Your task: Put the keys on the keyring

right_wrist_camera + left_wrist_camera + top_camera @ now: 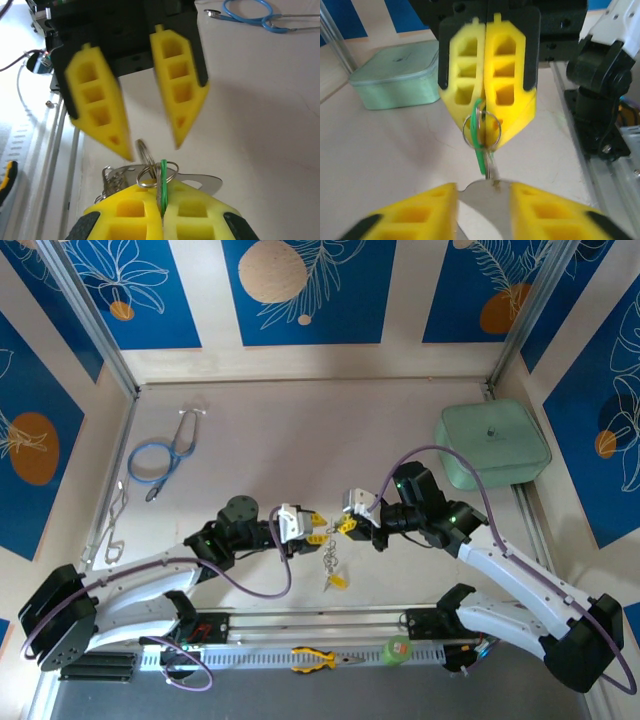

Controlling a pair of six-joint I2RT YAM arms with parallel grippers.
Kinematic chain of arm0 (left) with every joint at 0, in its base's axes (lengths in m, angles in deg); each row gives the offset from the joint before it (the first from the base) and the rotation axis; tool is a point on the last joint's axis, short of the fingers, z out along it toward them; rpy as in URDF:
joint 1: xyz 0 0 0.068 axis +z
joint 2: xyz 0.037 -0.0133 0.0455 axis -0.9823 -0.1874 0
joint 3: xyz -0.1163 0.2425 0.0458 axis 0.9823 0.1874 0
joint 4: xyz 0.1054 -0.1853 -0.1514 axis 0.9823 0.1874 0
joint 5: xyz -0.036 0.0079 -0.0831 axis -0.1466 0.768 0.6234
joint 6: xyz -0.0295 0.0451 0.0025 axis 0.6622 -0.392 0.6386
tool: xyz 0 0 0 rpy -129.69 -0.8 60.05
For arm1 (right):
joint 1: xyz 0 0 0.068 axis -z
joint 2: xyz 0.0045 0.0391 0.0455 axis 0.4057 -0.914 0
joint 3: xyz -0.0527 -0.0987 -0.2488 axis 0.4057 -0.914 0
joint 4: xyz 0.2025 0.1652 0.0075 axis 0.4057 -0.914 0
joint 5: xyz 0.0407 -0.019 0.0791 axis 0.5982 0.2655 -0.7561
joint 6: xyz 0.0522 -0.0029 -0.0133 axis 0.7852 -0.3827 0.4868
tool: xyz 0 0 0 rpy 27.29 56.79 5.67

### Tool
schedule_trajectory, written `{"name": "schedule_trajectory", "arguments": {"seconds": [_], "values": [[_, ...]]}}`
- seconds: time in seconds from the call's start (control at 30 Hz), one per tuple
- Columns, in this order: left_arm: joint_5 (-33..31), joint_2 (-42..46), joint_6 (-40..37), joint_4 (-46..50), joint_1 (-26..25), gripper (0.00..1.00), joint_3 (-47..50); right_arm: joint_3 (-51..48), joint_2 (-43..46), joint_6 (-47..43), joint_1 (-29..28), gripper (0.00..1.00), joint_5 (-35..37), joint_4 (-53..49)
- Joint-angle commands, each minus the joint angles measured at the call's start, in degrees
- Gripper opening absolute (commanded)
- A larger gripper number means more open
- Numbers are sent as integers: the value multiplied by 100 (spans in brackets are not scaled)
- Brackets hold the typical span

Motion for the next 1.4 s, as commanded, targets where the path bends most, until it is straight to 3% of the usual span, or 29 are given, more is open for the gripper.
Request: {"name": "schedule_trajectory", "arguments": {"seconds": [0.0, 0.07, 0.23, 0.37, 0.53, 0.67, 0.8, 1.0, 1.27, 1.37], "values": [[-488, 109, 48, -218, 42, 53, 3, 402, -118, -184, -123, 0, 361, -16], [-1141, 279, 127, -570, 42, 58, 151, 550, -289, -285, -236, 0, 531, 0], [-4291, 1184, 486, -1605, 51, 69, 644, 859, -1000, -150, -580, 0, 782, 643], [-5549, 2027, 299, -1585, 60, 73, 757, 1092, -1719, 200, -840, 0, 852, 1823], [-5926, 2516, 235, -1283, 68, 73, 712, 1533, -2814, 328, -874, 0, 1037, 3058], [-5980, 2490, 208, -1239, 66, 74, 716, 1383, -3319, -131, -857, 0, 896, 3277], [-6008, 2221, 150, -1385, 77, 75, 744, 875, -3396, -1512, -1027, 0, 1078, 2472], [-6025, 1776, 102, -1477, 134, 77, 668, 385, -2921, -2392, -989, 0, 1503, 782], [-5815, 1144, 449, -1112, 497, 82, 504, 192, -2914, -2500, -860, 0, 2639, -807], [-5591, 958, 714, -818, 770, 84, 435, 128, -2853, -2415, -789, 13, 3049, -1151]]}}
